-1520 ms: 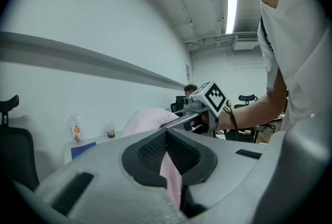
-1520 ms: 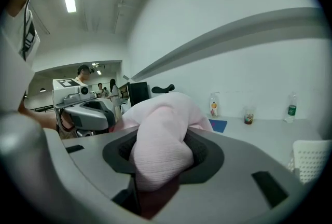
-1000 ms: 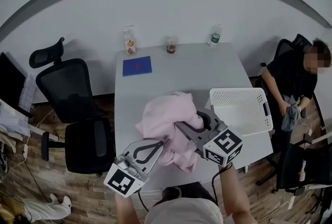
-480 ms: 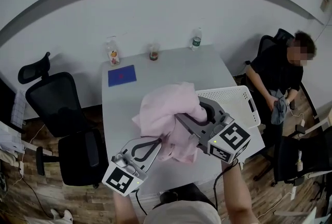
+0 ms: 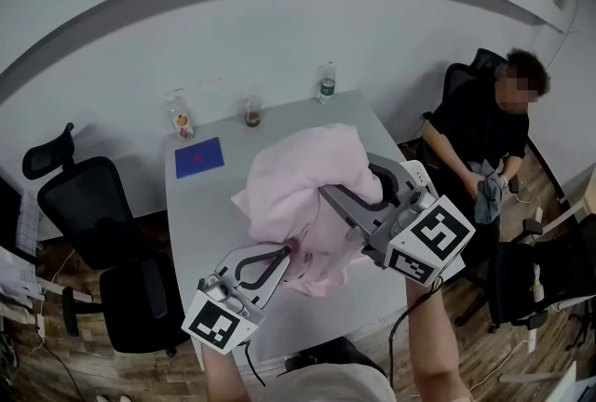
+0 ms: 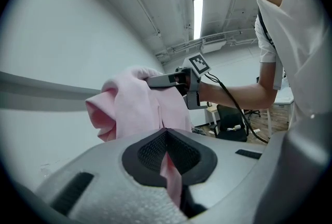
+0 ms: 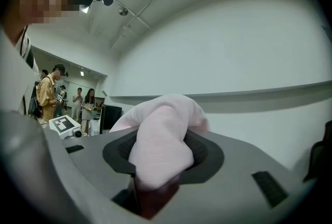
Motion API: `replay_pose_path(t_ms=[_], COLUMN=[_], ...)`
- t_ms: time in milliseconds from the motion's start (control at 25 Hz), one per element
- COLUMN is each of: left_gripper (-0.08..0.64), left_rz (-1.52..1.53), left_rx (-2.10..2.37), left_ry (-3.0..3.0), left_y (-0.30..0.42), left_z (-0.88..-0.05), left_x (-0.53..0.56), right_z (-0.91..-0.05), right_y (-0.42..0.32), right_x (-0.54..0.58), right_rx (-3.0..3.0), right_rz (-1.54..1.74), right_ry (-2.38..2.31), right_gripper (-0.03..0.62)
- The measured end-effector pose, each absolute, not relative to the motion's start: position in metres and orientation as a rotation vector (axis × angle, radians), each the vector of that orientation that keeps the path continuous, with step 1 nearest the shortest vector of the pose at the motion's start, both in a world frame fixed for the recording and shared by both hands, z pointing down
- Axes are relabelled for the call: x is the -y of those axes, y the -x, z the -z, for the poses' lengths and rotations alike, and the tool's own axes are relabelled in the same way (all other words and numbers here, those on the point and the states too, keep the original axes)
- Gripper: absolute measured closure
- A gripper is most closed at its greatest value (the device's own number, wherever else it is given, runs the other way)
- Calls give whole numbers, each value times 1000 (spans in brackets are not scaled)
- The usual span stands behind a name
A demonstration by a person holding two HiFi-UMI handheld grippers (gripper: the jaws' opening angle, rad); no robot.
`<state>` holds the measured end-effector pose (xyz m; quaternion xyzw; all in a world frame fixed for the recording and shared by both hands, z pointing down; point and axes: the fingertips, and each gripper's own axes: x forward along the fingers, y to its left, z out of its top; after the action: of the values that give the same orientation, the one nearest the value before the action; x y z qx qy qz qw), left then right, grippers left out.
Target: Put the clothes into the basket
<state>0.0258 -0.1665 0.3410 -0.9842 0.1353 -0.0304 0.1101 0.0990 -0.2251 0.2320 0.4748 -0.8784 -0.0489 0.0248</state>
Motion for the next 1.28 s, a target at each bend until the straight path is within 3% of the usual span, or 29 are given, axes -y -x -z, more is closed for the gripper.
replay_pose_path(t_ms=[840, 1280], left_gripper=[558, 558], left_rz=[34, 58], left_rx=[-205, -82], left_ry=[2746, 2817], left_y=[-145, -219], left_z=[-283, -310], left_x=[178, 189], right_z=[-98, -157], right_y=[-256, -332], right_x=[215, 240], right_rx=[2552, 2469], right_rz=[468, 320], right_ry=[-1745, -1785], right_gripper=[414, 414])
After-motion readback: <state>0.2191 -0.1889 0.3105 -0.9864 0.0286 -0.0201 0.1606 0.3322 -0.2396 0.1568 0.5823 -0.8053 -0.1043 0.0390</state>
